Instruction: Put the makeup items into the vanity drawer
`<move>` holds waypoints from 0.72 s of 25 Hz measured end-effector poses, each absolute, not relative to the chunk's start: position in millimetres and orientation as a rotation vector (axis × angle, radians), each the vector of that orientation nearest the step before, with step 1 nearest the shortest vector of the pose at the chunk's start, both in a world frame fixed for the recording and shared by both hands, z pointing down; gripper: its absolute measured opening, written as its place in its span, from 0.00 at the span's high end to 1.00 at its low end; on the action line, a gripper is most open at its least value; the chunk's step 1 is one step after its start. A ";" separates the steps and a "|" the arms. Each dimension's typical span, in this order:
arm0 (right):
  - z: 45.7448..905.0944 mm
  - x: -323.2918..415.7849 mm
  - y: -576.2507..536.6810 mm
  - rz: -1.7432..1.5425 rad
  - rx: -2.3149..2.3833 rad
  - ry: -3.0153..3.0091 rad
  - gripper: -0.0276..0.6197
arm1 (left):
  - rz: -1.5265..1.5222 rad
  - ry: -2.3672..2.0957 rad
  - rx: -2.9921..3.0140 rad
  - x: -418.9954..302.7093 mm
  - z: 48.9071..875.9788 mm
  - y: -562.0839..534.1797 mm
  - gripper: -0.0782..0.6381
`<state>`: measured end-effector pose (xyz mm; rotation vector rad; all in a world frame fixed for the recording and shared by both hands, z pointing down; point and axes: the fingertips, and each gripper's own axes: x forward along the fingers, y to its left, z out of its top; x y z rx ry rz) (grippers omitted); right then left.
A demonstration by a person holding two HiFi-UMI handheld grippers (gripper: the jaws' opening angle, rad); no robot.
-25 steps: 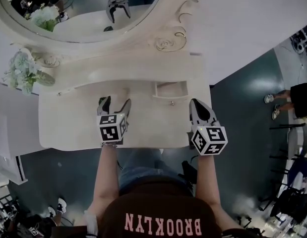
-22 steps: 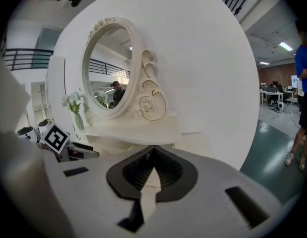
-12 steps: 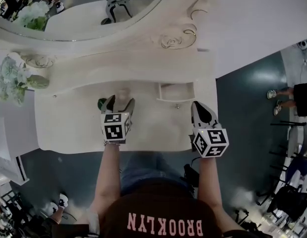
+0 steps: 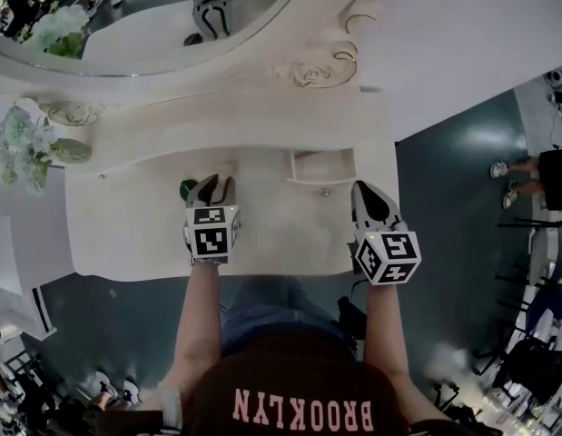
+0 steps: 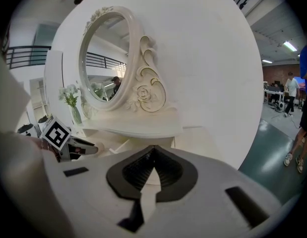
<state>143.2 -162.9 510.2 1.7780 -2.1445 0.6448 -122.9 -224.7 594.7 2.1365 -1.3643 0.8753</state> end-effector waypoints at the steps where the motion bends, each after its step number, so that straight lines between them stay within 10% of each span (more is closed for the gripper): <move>1: 507.3 142.9 -163.2 0.638 1.781 -2.150 0.96 | 0.872 -1.367 2.141 -122.8 591.3 -224.7 0.75; 18: 436.2 141.1 -159.5 0.487 1.861 -2.260 0.96 | 0.724 -1.523 2.243 -135.0 496.7 -230.6 0.76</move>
